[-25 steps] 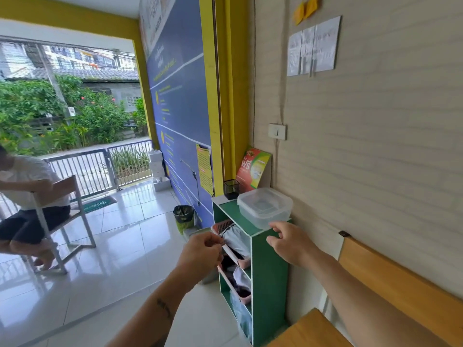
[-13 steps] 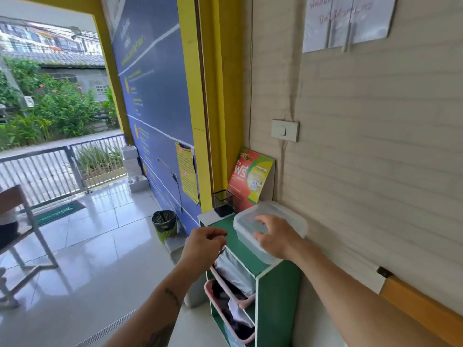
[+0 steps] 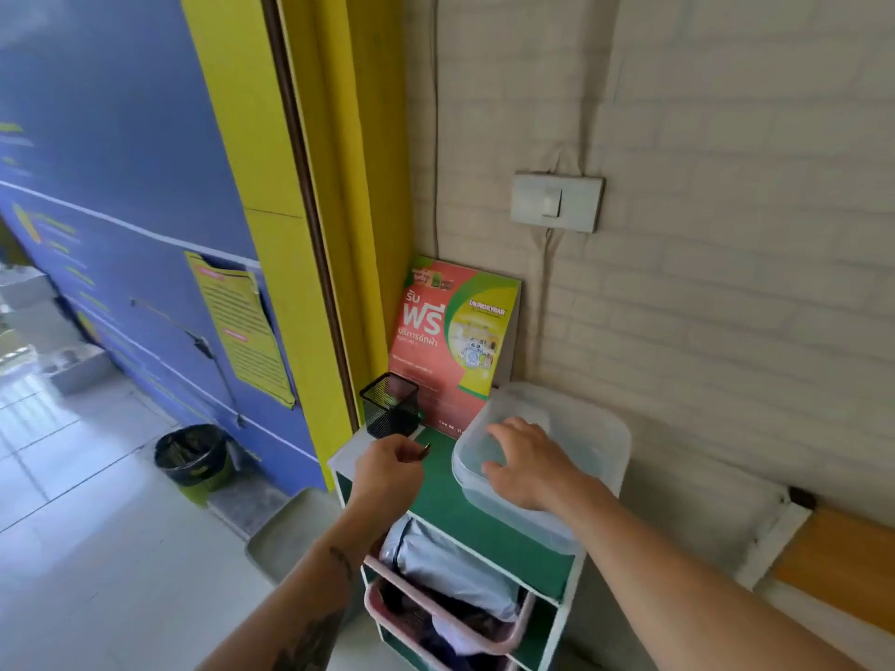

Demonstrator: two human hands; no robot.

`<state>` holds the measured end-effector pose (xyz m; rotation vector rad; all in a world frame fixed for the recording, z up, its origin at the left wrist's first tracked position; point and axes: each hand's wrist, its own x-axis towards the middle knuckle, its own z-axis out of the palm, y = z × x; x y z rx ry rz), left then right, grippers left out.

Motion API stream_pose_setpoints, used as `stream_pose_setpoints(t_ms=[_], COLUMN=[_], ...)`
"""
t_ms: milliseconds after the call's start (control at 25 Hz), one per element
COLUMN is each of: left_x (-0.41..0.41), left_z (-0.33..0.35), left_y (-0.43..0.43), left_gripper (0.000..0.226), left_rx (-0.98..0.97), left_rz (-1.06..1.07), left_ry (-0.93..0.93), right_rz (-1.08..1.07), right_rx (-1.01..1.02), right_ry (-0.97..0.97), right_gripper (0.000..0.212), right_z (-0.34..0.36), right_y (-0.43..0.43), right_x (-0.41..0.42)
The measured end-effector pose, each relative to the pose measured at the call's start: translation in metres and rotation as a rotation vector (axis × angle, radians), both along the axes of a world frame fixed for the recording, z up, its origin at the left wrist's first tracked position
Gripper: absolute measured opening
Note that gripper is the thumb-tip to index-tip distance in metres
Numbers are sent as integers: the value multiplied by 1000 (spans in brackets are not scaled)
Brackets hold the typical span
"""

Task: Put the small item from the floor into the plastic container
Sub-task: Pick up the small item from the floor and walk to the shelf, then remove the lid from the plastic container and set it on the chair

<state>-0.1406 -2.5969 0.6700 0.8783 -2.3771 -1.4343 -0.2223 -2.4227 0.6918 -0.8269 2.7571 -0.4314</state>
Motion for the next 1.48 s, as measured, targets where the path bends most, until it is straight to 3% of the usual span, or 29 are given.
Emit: stream_pose_setpoints(t_ms=[320,560,720,880,1160,1480], left_x=[-57,-69,-72,-66,-53,-57], left_z=[-61,-83,-89,-80,-77,-82], left_y=[-31,-38,-42,-35,-20,-19], left_gripper=[26,36,32,22,28,34], left_rx=[-132,-244,-315,-169,52,164], left_rz=[-257,-362,-352,-325,-433,-467], left_ry=[-155,-210,-124,-8,-59,-66], right_rz=[-152,-179,-186,-181,-171,-140], right_rx=[227,195,168,183,311,338], right_ry=[16,89,100,128,227,296], right_gripper=[92,91,89,90,94,74], right_z=[-37,-44,-48,-51,-53,-46], right_y=[-16,-16,-16,-18,-31,-35], right_x=[-11,-9,-7,-6,1,0])
